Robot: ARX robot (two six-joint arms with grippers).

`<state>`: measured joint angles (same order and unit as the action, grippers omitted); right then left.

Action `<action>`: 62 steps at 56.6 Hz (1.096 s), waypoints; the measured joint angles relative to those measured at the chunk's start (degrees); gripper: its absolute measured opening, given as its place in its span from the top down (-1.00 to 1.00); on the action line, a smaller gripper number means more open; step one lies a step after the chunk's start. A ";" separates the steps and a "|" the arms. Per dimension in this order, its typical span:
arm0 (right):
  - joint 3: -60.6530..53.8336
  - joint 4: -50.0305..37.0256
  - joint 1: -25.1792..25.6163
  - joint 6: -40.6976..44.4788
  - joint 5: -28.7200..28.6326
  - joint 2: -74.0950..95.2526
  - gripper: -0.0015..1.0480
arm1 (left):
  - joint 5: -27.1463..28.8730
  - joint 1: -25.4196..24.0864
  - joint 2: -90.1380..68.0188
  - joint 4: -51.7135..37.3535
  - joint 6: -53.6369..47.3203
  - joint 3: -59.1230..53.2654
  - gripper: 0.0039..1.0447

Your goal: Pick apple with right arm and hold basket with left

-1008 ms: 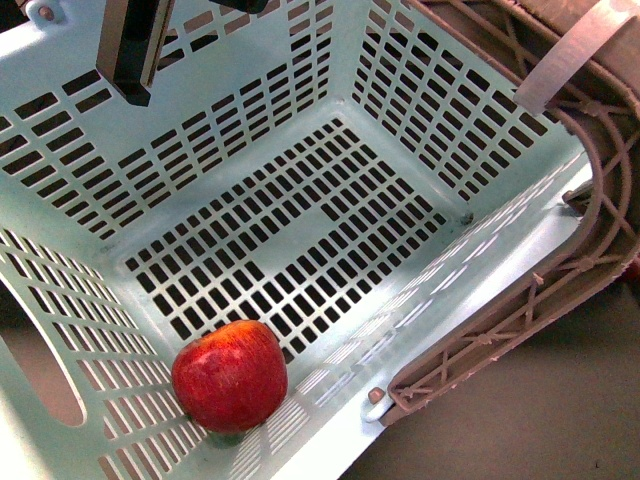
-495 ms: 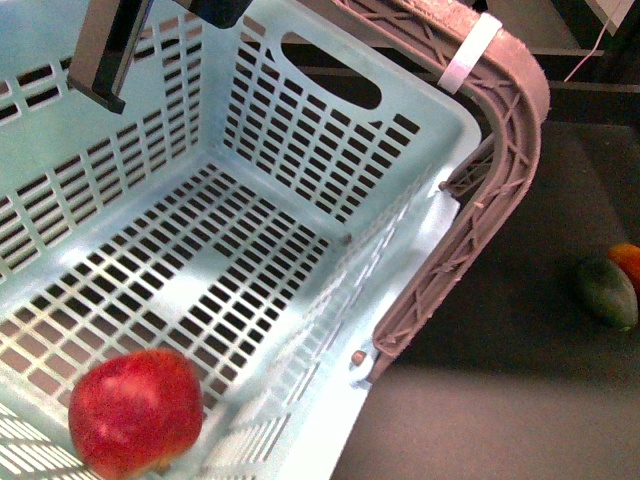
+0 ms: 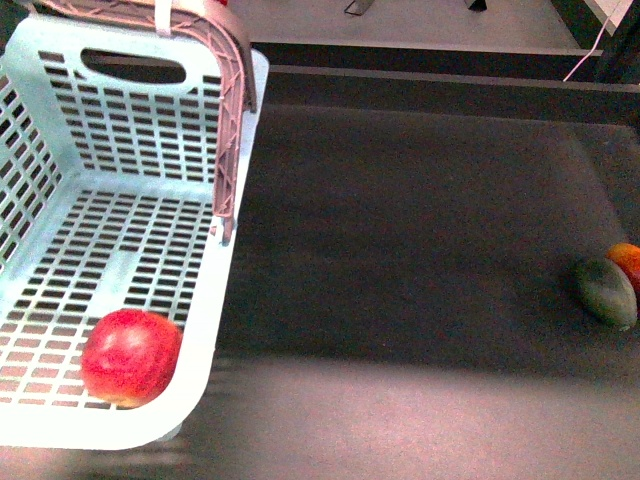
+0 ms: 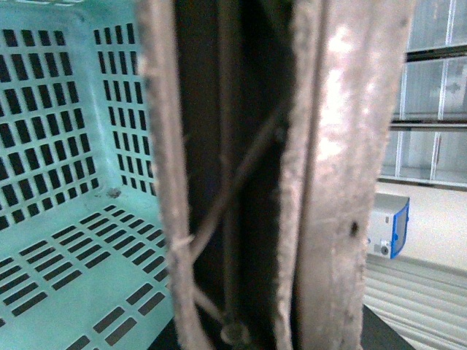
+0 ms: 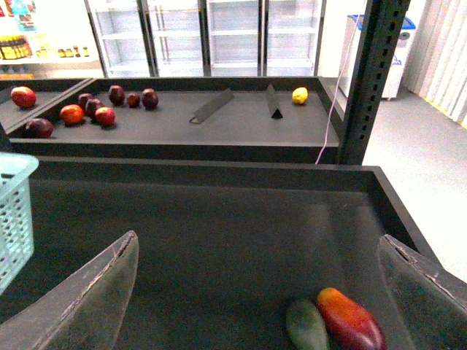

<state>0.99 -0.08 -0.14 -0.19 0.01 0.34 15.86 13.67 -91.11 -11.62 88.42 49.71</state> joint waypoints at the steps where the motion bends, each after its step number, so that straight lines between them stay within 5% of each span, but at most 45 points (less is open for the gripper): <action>1: 0.00 0.00 0.00 0.00 0.00 0.00 -0.83 | -0.61 -0.46 -0.37 -0.46 0.07 -0.22 0.71; 51: 0.00 0.00 0.00 0.00 0.00 -0.02 -0.83 | -8.04 -7.54 -8.22 -7.52 3.32 -6.47 0.71; 62: 0.00 0.00 0.00 0.00 0.00 -0.02 -0.83 | -8.83 -7.67 -7.32 -6.62 1.97 -6.71 0.18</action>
<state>0.99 -0.08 -0.14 -0.19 0.01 0.32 7.03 6.00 -98.43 -18.24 90.39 43.00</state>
